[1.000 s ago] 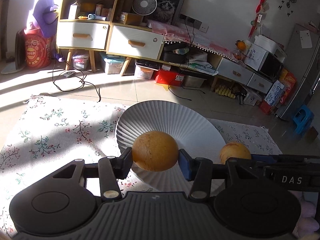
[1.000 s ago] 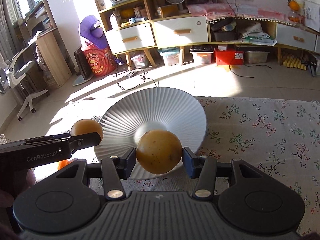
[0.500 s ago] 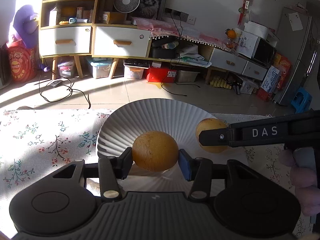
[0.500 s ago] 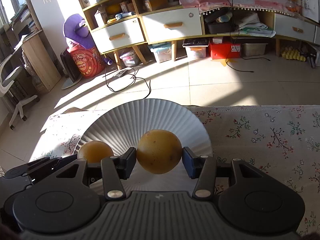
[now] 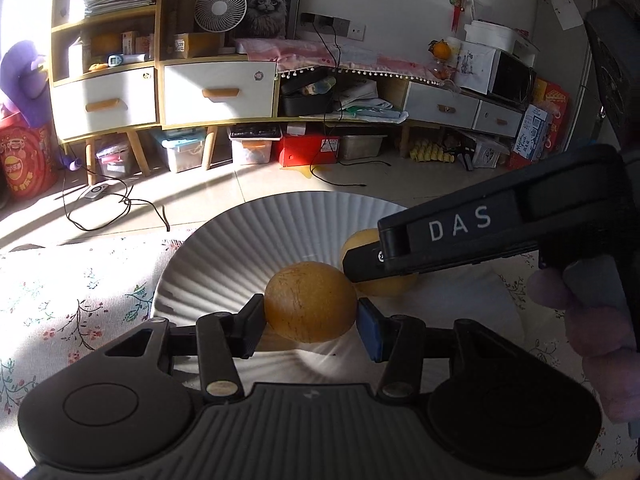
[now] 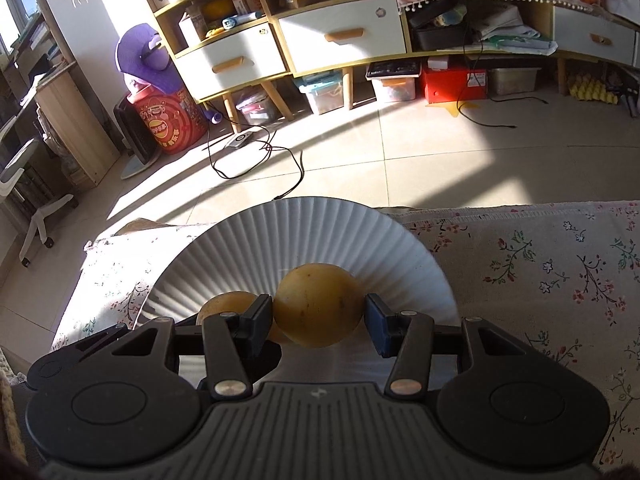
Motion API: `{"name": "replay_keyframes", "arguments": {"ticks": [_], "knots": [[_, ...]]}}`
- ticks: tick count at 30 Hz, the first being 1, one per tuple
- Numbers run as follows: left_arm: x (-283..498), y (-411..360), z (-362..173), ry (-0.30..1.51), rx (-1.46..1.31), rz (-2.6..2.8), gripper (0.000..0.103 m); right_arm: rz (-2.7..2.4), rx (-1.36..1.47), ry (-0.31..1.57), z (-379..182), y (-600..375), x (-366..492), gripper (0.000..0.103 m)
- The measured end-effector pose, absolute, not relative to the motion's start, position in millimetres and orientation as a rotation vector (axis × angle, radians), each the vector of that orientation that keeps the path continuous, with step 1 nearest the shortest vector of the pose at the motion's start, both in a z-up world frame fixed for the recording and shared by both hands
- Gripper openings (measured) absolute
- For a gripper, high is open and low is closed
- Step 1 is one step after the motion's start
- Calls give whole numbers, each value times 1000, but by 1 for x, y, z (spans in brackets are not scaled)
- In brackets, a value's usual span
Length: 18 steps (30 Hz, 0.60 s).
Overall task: Organize fruits
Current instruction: 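Carry both yellow fruits onto the white plate and open both tools, then withdraw both tools from the plate back toward the remaining fruit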
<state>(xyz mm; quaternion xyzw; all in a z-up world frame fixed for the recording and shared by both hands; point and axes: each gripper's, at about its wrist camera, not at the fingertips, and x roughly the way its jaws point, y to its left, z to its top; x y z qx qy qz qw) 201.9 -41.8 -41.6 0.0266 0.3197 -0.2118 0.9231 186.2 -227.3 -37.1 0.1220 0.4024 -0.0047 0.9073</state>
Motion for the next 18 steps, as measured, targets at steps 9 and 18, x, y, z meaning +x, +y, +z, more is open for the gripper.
{"name": "replay_keyframes", "arguments": {"ticks": [9, 18], "knots": [[206, -40, -37, 683, 67, -446, 47, -10, 242, 822, -31, -227, 186, 49], [198, -36, -22, 699, 64, -443, 82, -15, 241, 784, -14, -226, 172, 80]]}}
